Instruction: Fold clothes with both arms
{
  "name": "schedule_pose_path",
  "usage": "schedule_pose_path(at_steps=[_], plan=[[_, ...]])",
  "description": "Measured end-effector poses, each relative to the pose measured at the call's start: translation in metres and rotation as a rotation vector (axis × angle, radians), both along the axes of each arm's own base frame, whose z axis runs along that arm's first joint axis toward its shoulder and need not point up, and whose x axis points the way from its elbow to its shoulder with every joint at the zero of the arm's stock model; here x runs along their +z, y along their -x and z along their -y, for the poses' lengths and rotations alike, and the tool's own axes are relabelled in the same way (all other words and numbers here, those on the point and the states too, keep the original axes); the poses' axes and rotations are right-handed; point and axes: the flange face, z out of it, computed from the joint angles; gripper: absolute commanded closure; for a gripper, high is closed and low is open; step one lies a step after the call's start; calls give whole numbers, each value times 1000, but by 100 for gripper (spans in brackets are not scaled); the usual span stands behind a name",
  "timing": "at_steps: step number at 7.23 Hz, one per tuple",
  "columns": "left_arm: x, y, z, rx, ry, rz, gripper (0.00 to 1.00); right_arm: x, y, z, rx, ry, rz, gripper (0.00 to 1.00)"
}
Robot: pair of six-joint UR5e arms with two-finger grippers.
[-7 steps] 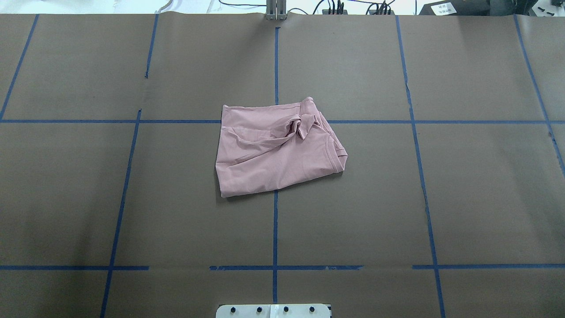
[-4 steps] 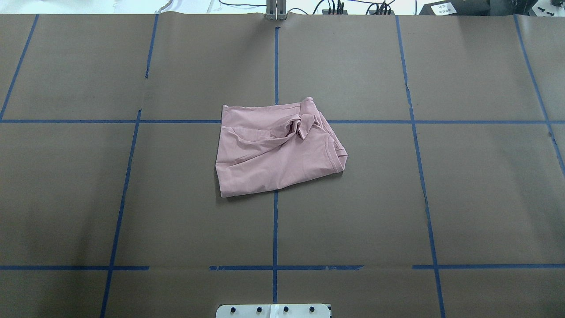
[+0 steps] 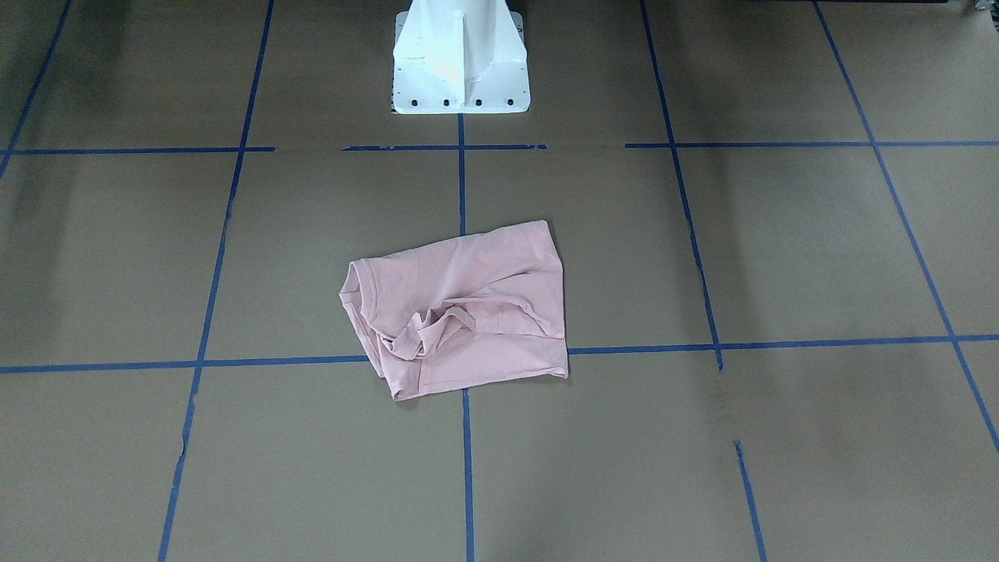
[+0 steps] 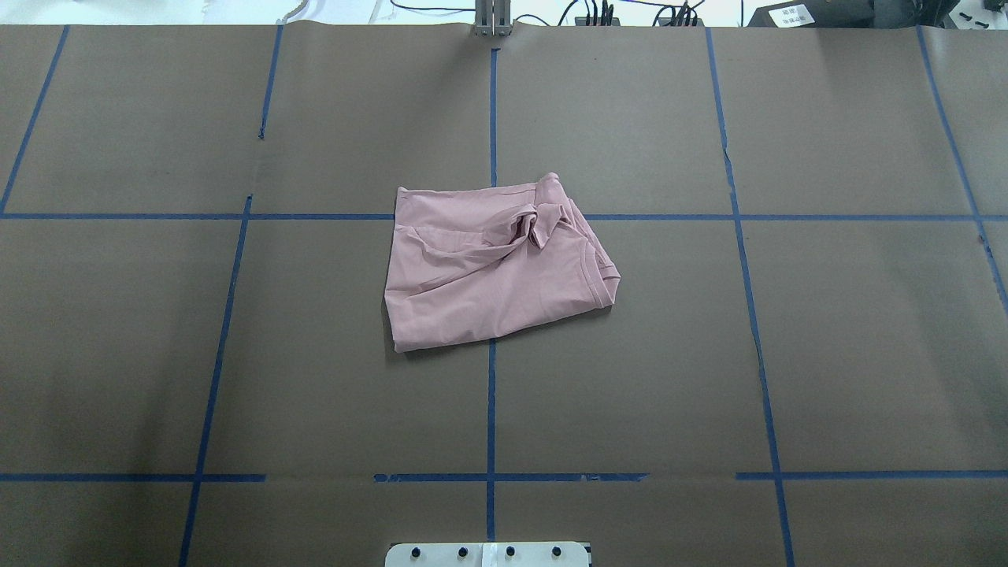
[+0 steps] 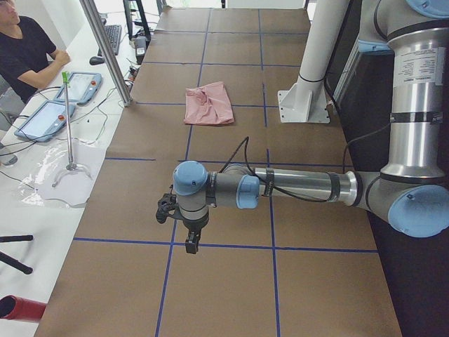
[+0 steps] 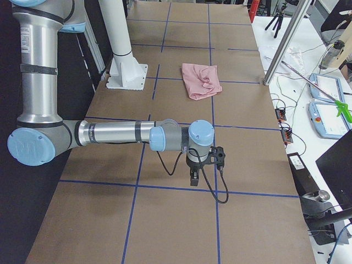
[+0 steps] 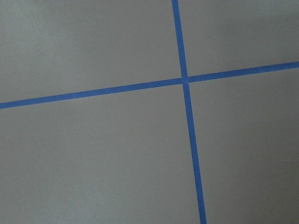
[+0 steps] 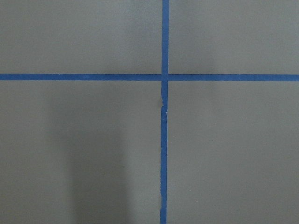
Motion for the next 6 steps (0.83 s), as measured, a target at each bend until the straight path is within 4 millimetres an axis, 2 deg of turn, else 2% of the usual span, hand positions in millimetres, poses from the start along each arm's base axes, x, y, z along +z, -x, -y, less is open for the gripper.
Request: schedule_pose_path(at_steps=[3,6], plan=[[-3,0,1,0,-6,-3,0,2,0,0,-2,3,-1,0],[-14,-3,4,5,-40,-26,0,3,0,0,-3,2,-1,0]])
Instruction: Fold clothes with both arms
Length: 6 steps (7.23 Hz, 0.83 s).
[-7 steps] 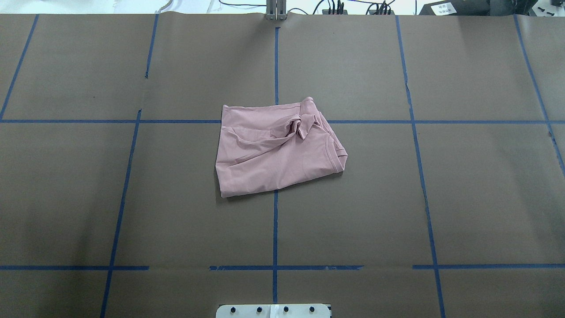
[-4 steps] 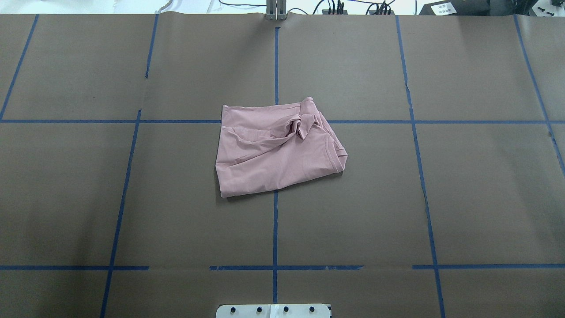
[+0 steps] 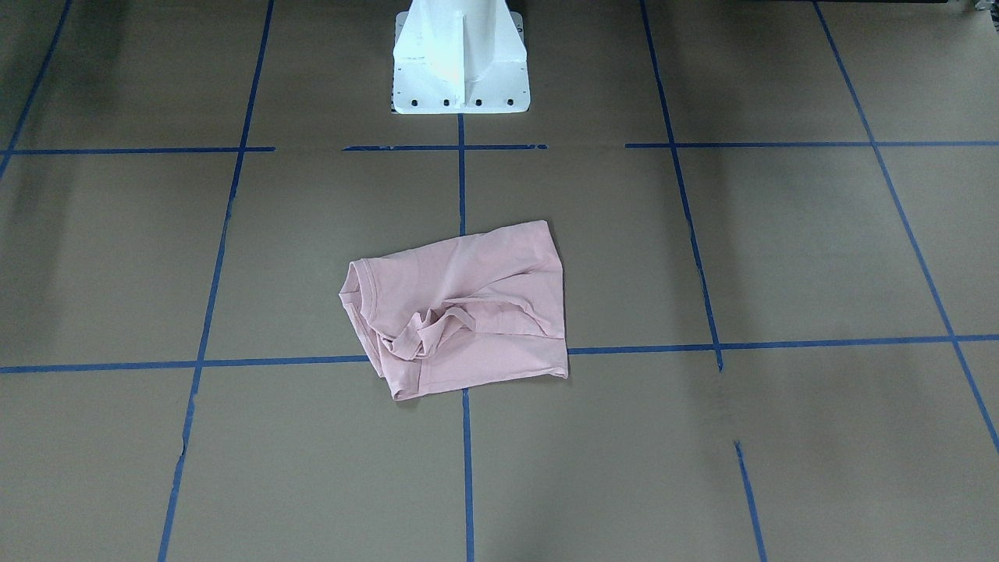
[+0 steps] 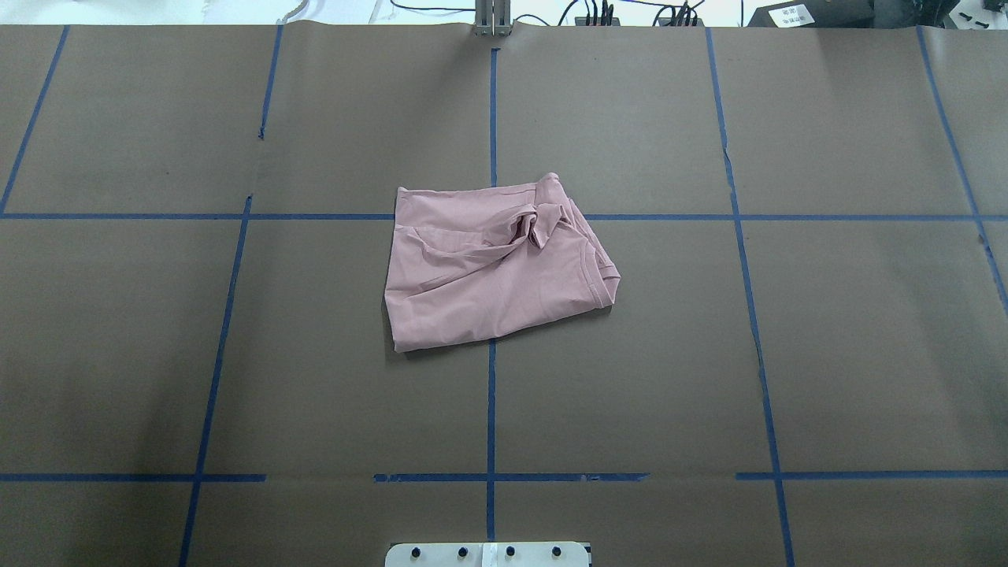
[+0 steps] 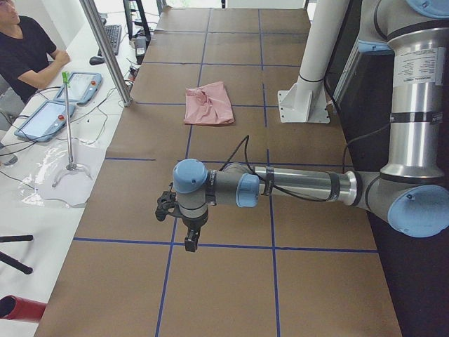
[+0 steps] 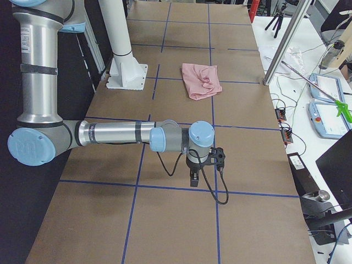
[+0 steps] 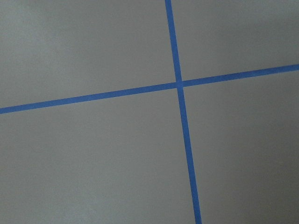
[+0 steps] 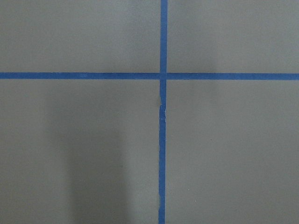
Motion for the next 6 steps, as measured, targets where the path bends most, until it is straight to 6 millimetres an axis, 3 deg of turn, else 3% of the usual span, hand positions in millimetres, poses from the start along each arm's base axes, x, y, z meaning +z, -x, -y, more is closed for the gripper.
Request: schedule_pose_path(at_steps=[6], plan=[[-5,-4,2,7,-30,-32,0,-2,0,1,-1,-6,0,0]])
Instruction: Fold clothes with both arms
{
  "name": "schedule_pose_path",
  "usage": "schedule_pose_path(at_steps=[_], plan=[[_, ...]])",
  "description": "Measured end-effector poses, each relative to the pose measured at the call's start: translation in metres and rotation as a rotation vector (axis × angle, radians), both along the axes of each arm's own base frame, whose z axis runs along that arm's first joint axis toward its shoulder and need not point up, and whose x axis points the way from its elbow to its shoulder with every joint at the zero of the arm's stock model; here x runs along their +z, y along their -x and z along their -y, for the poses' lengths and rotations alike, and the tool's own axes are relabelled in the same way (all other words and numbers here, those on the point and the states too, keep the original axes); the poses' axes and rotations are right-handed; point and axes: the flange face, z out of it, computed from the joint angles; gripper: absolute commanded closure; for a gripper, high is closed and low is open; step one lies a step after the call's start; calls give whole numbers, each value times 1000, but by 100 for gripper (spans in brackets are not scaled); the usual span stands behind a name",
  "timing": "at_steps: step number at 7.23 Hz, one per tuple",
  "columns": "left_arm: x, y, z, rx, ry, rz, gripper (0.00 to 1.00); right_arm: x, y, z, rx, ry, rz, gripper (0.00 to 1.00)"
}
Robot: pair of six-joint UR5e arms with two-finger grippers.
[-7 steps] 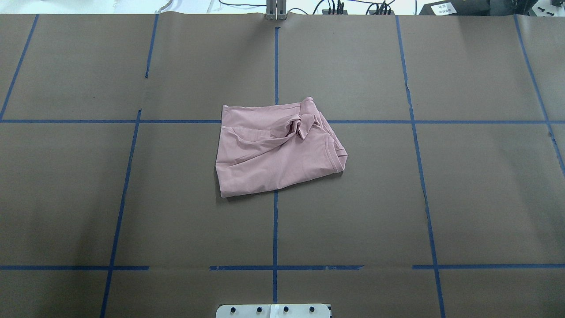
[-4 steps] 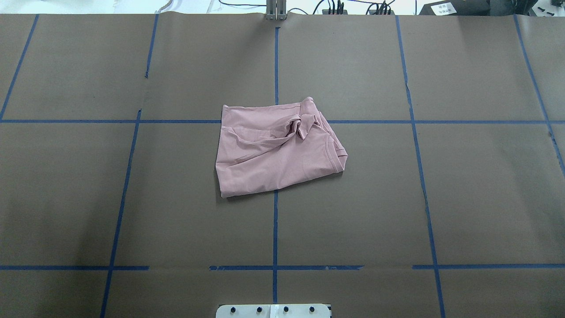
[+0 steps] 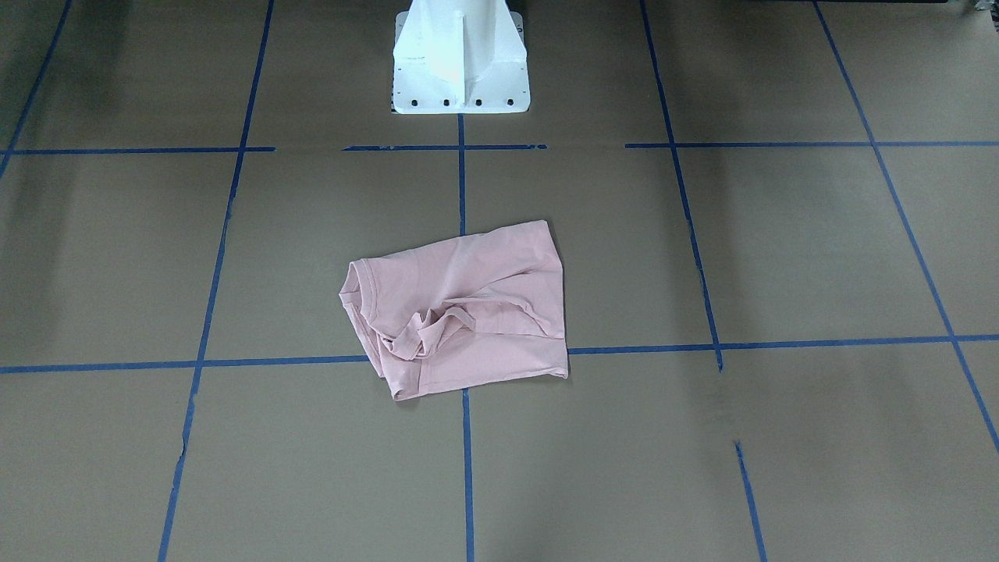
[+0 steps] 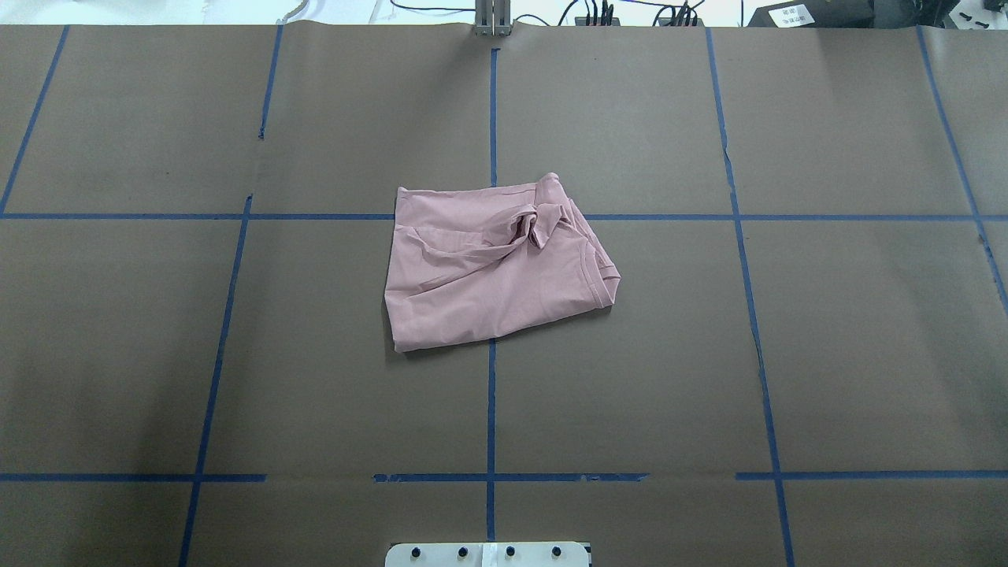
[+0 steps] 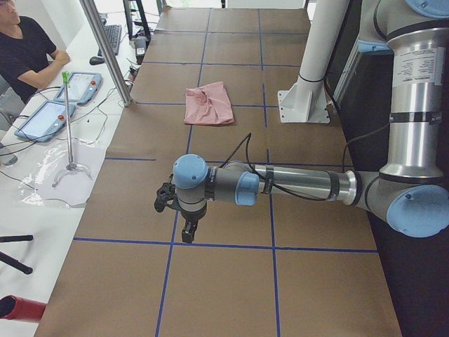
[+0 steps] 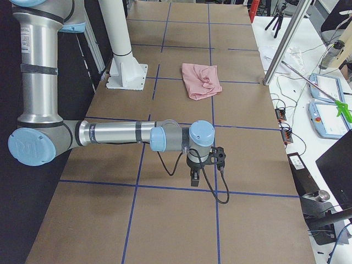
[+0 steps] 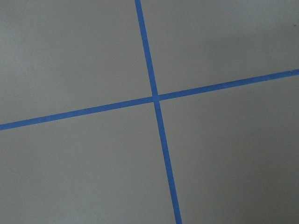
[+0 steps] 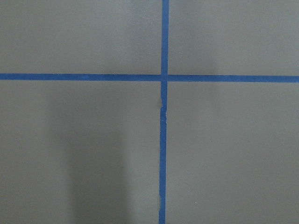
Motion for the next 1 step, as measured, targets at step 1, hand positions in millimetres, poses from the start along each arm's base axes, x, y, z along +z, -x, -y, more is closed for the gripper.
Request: schedule_pose_path(at_steps=[1], plan=[[0,0,0,0,0,0,0,0,0,0,0,1,0,0]])
